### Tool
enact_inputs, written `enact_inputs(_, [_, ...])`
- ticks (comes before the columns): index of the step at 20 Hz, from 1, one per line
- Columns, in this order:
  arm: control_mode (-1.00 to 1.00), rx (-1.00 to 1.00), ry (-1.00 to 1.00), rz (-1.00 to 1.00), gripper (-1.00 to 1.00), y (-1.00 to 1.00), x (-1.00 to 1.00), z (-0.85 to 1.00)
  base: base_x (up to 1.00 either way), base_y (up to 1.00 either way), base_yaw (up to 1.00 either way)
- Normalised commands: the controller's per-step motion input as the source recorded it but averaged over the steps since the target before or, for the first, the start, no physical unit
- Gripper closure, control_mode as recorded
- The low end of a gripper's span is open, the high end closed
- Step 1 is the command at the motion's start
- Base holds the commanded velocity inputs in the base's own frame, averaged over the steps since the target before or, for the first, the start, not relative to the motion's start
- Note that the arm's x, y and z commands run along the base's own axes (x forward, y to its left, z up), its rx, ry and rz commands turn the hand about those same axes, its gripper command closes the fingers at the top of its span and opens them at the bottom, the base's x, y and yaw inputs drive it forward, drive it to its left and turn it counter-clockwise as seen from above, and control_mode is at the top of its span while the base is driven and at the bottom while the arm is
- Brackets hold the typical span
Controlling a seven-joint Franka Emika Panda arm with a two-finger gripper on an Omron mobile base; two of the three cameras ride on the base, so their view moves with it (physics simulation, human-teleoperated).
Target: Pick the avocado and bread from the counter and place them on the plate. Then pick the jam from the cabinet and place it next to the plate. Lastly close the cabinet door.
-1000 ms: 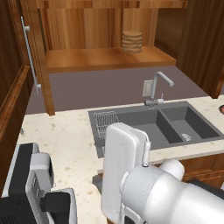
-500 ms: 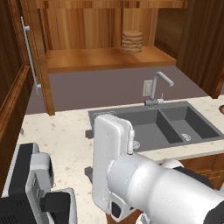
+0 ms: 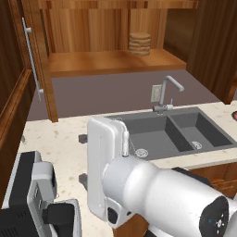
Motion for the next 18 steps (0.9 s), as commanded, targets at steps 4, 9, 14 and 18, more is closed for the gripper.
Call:
enact_inputs(4, [-1.0,-0.11,-0.06,0.14,-1.0,0.0,0.33,0.16,0.0,0.0,0.0])
enact_inputs(9, [-1.0,-0.1,-0.03,0.09,-1.0,-0.07,0.39,0.17,0.0,0.0,0.0])
enact_inputs(14, [-1.0,-0.13,-0.04,0.03,-1.0,-0.12,0.32,0.24,0.0,0.0,0.0])
enact_inputs(18, [-1.0,-0.15,-0.03,0.02,-1.0,-0.05,0.39,0.23,0.0,0.0,0.0])
